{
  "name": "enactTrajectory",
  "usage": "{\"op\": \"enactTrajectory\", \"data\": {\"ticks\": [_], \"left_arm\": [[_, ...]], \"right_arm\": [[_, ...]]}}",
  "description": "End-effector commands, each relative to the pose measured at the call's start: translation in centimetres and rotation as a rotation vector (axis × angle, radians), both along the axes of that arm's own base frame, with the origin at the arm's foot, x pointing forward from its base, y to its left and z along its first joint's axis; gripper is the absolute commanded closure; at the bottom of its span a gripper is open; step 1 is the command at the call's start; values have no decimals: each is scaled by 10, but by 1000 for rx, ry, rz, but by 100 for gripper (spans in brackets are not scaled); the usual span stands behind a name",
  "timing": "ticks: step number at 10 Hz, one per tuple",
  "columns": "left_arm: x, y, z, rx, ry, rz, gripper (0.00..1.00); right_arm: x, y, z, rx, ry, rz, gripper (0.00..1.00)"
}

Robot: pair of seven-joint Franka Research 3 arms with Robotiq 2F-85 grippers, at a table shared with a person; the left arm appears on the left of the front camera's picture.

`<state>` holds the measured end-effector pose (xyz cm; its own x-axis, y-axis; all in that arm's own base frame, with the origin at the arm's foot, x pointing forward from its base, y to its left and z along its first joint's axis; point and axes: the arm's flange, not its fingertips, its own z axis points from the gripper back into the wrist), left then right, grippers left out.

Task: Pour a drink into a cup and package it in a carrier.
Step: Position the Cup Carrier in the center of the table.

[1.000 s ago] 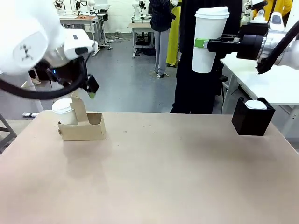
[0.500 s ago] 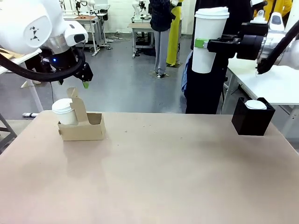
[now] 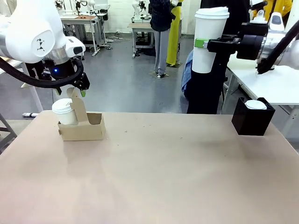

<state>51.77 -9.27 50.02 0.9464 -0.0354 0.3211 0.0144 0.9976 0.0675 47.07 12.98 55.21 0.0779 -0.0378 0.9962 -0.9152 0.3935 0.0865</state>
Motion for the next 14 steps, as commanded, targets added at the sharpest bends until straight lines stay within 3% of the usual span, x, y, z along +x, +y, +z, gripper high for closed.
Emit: {"op": "enactTrajectory", "data": {"ticks": [1, 2, 3, 4, 5, 6, 14], "left_arm": [[9, 1, 2, -23, -14, 36, 0], [10, -1, 2, -23, -25, 31, 60], [9, -3, 2, -22, -33, 25, 60], [10, -4, 2, -29, -38, 16, 100], [10, -6, 2, -33, -40, 12, 66], [11, -7, 2, -40, -41, 7, 100], [14, -8, 2, -72, -62, 13, 100]], "right_arm": [[0, 1, 3, -2, -20, -4, 19], [0, 1, 3, -2, -20, -4, 19], [0, 1, 3, -2, -20, -4, 19], [0, 1, 3, -2, -20, -4, 19], [0, 1, 3, -2, -20, -4, 19], [0, 1, 3, -2, -20, -4, 19], [0, 1, 3, -2, -20, -4, 19]]}}
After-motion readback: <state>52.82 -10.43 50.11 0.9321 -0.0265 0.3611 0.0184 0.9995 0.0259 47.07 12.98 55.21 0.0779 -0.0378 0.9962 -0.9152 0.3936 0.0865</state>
